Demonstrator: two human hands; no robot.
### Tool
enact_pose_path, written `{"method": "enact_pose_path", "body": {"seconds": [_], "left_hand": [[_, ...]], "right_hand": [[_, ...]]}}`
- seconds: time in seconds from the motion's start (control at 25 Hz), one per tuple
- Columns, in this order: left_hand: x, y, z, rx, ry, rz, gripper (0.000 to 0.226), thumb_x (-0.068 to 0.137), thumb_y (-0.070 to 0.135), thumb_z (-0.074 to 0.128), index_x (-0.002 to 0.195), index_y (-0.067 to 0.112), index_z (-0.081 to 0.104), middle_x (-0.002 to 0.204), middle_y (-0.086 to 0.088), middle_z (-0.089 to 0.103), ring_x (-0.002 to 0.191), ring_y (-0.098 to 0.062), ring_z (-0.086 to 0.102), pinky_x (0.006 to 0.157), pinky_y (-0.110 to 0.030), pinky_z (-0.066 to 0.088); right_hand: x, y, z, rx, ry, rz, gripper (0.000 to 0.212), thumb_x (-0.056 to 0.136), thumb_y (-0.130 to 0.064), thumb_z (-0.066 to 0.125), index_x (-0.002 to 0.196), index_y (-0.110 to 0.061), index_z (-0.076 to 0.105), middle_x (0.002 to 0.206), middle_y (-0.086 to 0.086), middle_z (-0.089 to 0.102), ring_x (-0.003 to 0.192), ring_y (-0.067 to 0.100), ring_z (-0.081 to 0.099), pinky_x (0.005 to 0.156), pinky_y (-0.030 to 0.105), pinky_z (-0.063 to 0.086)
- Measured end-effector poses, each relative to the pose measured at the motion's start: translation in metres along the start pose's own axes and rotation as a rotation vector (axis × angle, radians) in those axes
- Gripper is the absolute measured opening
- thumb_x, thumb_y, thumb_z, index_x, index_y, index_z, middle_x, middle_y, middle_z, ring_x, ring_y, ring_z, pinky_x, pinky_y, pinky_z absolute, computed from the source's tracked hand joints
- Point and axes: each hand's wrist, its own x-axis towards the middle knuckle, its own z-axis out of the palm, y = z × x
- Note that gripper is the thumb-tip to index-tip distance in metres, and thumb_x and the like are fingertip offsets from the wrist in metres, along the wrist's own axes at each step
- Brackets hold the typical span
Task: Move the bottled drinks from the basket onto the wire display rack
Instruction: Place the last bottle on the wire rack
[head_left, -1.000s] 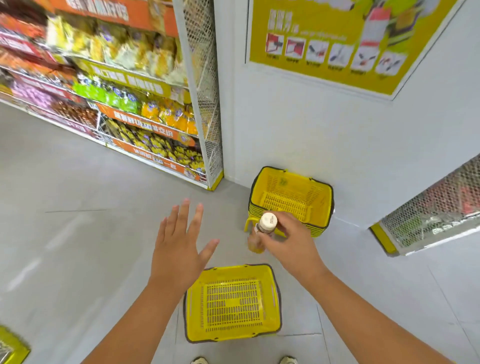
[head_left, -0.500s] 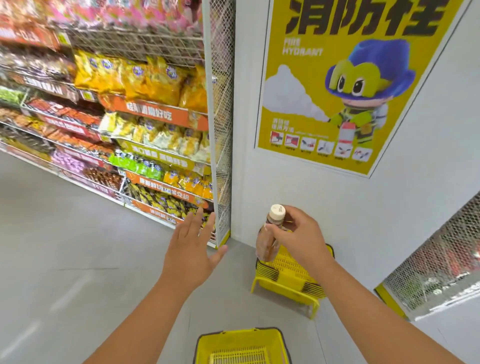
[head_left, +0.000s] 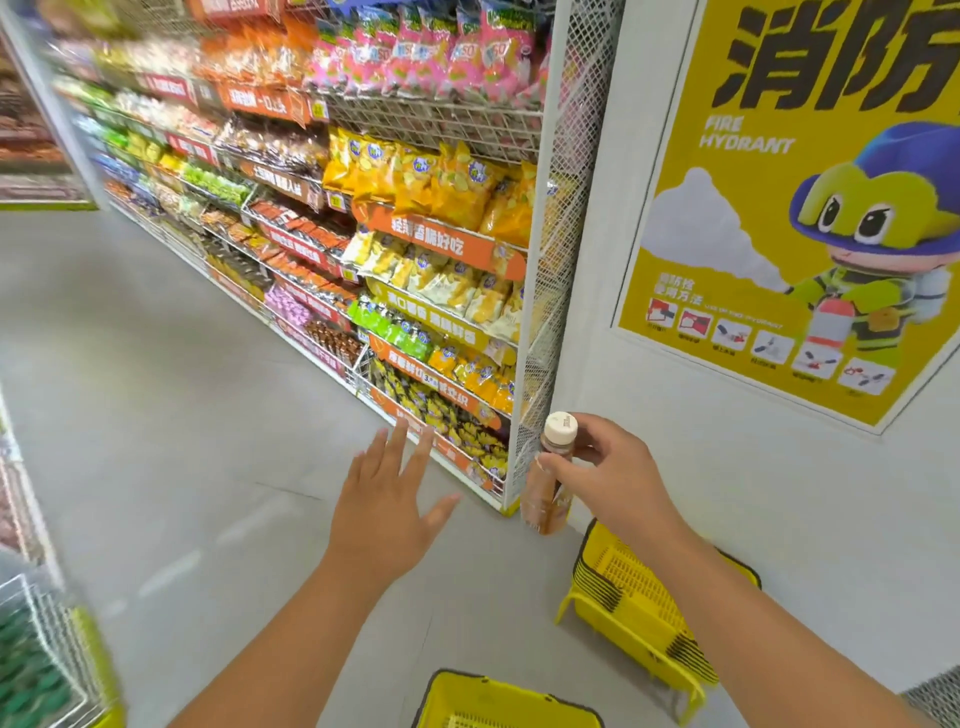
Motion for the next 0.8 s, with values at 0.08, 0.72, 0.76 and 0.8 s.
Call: {"method": "enact_pose_path", "body": {"seconds": [0.08, 0.72, 0.76, 0.8], "left_hand": [[-0.022, -0.009, -0.012, 0.048, 0.007, -0.087, 0.081, 0.093, 0.071, 0.033, 0.156, 0.021, 0.040, 0.161, -0.014, 0.039, 0.146, -0.038, 0.040, 0.110, -0.056, 0.044], [-0.308, -0.173, -0.188, 0.307, 0.109, -0.884, 0.089, 0.089, 0.077, 0.017, 0.162, 0.027, 0.023, 0.170, -0.009, 0.018, 0.156, -0.033, 0.019, 0.123, -0.052, 0.027], [-0.325, -0.189, -0.199, 0.314, 0.116, -0.909, 0.089, 0.089, 0.077, 0.016, 0.162, 0.028, 0.022, 0.170, -0.009, 0.017, 0.156, -0.033, 0.018, 0.123, -0.053, 0.027], [-0.343, -0.209, -0.209, 0.323, 0.121, -0.930, 0.090, 0.088, 0.078, 0.015, 0.162, 0.028, 0.021, 0.170, -0.009, 0.015, 0.156, -0.033, 0.017, 0.123, -0.053, 0.026]], "right_hand": [[0.005, -0.009, 0.006, 0.012, -0.088, -0.063, 0.034, 0.079, -0.017, 0.085, 0.106, -0.033, 0.072, 0.103, -0.013, 0.074, 0.095, 0.000, 0.069, 0.084, 0.017, 0.053], [-0.103, -0.198, 0.274, 0.267, -0.771, -0.352, 0.032, 0.076, -0.017, 0.086, 0.103, -0.030, 0.075, 0.098, -0.013, 0.077, 0.092, 0.003, 0.072, 0.082, 0.023, 0.056], [-0.116, -0.215, 0.296, 0.275, -0.797, -0.365, 0.030, 0.077, -0.017, 0.085, 0.102, -0.031, 0.075, 0.097, -0.014, 0.077, 0.092, 0.002, 0.072, 0.080, 0.022, 0.054], [-0.130, -0.233, 0.323, 0.286, -0.819, -0.374, 0.029, 0.077, -0.017, 0.084, 0.101, -0.031, 0.075, 0.096, -0.014, 0.077, 0.091, 0.002, 0.072, 0.077, 0.021, 0.053]]}}
